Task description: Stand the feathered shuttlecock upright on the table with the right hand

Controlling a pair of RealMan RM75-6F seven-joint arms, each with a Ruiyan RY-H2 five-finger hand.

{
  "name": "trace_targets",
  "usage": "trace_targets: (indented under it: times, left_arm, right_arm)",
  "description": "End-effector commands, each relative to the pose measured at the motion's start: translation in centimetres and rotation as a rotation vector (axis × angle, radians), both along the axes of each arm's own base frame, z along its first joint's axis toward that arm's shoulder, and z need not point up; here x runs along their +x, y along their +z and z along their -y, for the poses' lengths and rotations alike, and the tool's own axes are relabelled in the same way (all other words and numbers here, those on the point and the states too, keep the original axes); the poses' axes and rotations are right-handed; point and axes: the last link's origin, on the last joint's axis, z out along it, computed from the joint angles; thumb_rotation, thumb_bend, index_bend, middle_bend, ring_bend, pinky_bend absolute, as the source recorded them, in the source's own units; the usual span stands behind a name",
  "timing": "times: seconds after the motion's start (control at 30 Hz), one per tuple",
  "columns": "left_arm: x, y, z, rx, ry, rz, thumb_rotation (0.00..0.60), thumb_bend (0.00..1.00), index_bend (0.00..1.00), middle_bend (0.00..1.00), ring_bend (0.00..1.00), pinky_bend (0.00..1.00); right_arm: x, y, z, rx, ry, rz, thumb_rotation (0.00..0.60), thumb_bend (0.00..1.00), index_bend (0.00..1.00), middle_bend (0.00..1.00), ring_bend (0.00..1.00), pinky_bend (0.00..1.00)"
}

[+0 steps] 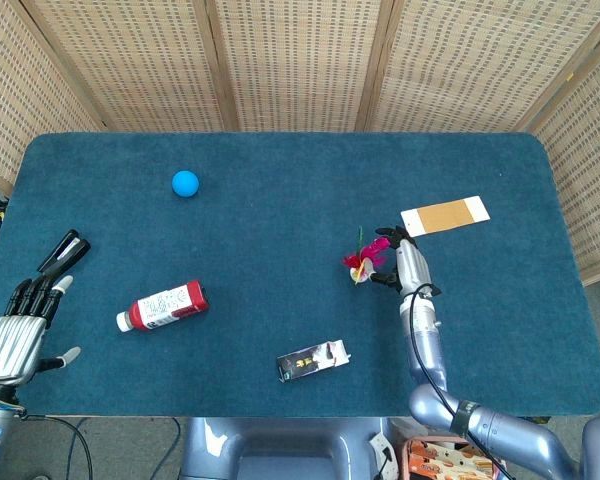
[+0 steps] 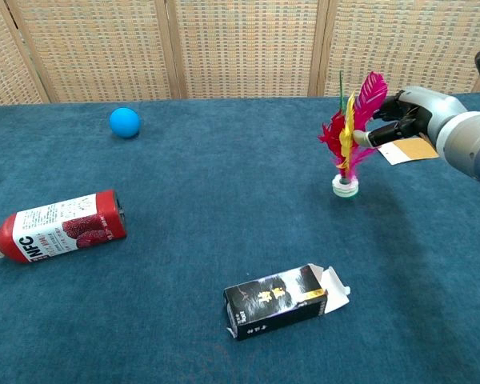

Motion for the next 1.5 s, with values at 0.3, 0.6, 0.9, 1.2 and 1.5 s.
trace_targets:
  times: [0.3, 0.6, 0.9, 1.2, 1.5]
  left_arm:
    - [0.1, 0.0, 0.1, 0.008, -0.007, 0.001, 0.600, 0.01, 0.00, 0.00, 0.00, 0.00]
    - [0.1, 0.1, 0.1, 0.010, -0.009, 0.002, 0.600, 0.01, 0.00, 0.00, 0.00, 0.00]
    - [0.2, 0.0, 0.2, 0.010, -0.015, -0.001, 0.600, 0.01, 0.00, 0.00, 0.00, 0.00]
    - [0.1, 0.2, 0.1, 0.017, -0.011, 0.003, 0.600, 0.01, 0.00, 0.00, 0.00, 0.00]
    - [-0.5, 0.5, -0.2, 0.029, 0.013, 0.010, 0.600, 0.01, 0.00, 0.00, 0.00, 0.00]
  right_arm:
    - [-1.2, -0.6, -0.1, -0.027, -0.027, -0.061, 0.600, 0.43, 0.61, 0.20, 0.00, 0.00]
    - [-2.0, -1.1, -0.4, -0.020, -0.033, -0.124, 0.600, 0.43, 0.61, 0.20, 0.00, 0.00]
    - [-2.2, -0.3, -0.6, -0.084, 0.008, -0.181, 0.600, 0.43, 0.41, 0.00, 0.00, 0.00]
    - [-2.2, 1.7, -1.9, -0.192, 0.073, -0.270, 0.600, 0.34, 0.26, 0.00, 0.00, 0.00]
    - [-5.1, 4.9, -5.3, -0.249, 0.099, -0.293, 0.600, 0.31, 0.13, 0.00, 0.00, 0.00]
